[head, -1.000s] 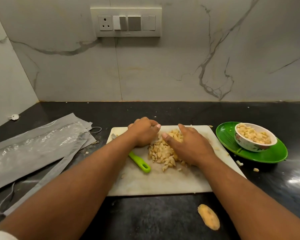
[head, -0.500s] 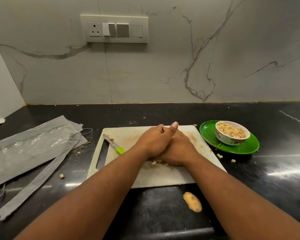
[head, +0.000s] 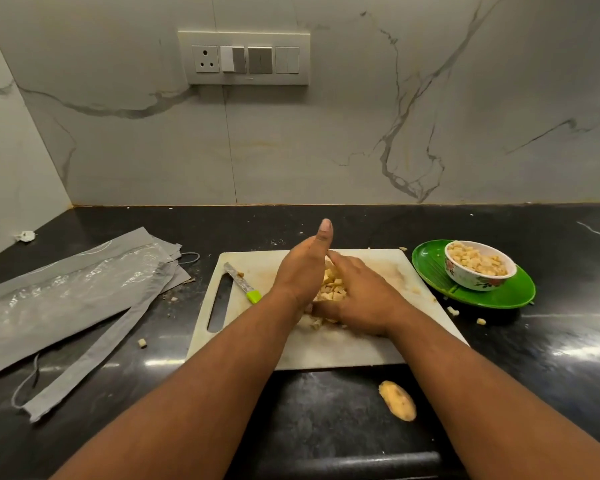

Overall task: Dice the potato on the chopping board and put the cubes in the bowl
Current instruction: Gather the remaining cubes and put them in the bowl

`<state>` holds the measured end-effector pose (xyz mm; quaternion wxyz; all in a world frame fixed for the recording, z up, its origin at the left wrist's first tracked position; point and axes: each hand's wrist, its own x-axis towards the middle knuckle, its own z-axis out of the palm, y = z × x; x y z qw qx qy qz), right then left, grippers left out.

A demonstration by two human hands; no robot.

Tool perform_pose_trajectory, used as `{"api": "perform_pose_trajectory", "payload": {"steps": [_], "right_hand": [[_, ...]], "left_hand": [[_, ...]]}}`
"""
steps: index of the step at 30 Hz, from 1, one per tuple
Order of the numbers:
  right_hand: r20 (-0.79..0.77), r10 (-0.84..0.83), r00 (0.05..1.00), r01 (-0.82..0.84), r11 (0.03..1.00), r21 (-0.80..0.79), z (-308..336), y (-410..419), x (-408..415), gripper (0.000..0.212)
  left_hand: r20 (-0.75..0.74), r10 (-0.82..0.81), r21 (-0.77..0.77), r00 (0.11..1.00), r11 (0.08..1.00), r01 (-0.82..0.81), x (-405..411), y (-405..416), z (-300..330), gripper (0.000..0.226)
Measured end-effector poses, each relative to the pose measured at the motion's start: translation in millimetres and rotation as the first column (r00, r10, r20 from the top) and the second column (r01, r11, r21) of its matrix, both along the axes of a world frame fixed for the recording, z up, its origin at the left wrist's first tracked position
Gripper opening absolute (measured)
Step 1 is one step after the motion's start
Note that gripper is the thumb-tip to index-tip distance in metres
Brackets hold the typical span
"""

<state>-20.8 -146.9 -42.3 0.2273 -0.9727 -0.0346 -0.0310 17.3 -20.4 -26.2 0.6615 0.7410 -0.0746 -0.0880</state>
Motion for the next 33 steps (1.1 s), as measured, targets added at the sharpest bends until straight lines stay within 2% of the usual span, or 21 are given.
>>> {"api": "perform_pose_trajectory", "payload": {"steps": [2, 4, 5, 7, 10, 14, 17, 20, 23, 26, 28, 33], "right_hand": [[0.042, 0.021, 0.999, -0.019, 0.999, -0.045, -4, 6, 3, 0.106], [0.108, -0.017, 0.994, 0.022, 0.999, -0.045, -8, 16, 8, 0.092], [0.136, -0.042, 0.99, 0.045, 0.999, -0.024, -9, 21, 11, 0.084], [0.167, -0.072, 0.983, 0.067, 0.997, 0.038, -10, 28, 15, 0.069], [0.182, -0.119, 0.976, 0.089, 0.982, 0.165, -7, 34, 17, 0.055], [0.179, -0.294, 0.939, 0.208, 0.898, 0.387, -1, 53, 27, 0.047], [0.25, -0.335, 0.909, 0.17, 0.842, 0.511, -1, 69, 30, 0.041], [0.238, -0.397, 0.886, 0.155, 0.739, 0.656, 6, 70, 29, 0.033], [0.123, -0.487, 0.865, 0.169, 0.514, 0.841, 17, 71, 30, 0.026], [0.019, -0.517, 0.856, 0.166, 0.309, 0.936, 24, 74, 30, 0.033], [-0.03, -0.524, 0.851, 0.192, 0.257, 0.947, 25, 73, 32, 0.03], [-0.174, -0.462, 0.87, 0.272, 0.154, 0.95, 34, 61, 39, 0.02]], "left_hand": [[-0.054, -0.042, -0.07, 0.998, 0.997, 0.038, 0, 1, -1, 0.08], [-0.073, -0.028, -0.132, 0.997, 0.991, 0.018, 4, 1, -4, 0.057], [-0.081, 0.017, -0.161, 0.997, 0.986, -0.03, 6, 1, -7, 0.043], [-0.121, 0.105, -0.236, 0.987, 0.963, -0.132, 5, 1, -8, 0.037], [-0.203, 0.127, -0.348, 0.971, 0.918, -0.193, 2, -1, -5, 0.027], [-0.312, 0.107, -0.49, 0.944, 0.833, -0.257, -1, 3, 1, 0.033], [-0.387, 0.088, -0.576, 0.918, 0.755, -0.315, -2, 5, 3, 0.036], [-0.441, 0.05, -0.625, 0.896, 0.699, -0.347, -1, 5, 1, 0.039], [-0.49, 0.053, -0.623, 0.87, 0.677, -0.391, -4, 1, 2, 0.041], [-0.469, 0.089, -0.647, 0.879, 0.643, -0.41, -8, -2, 10, 0.036], [-0.46, 0.128, -0.64, 0.879, 0.638, -0.428, -9, -5, 16, 0.03], [-0.445, 0.225, -0.506, 0.867, 0.735, -0.451, -6, -18, 30, 0.024]]}}
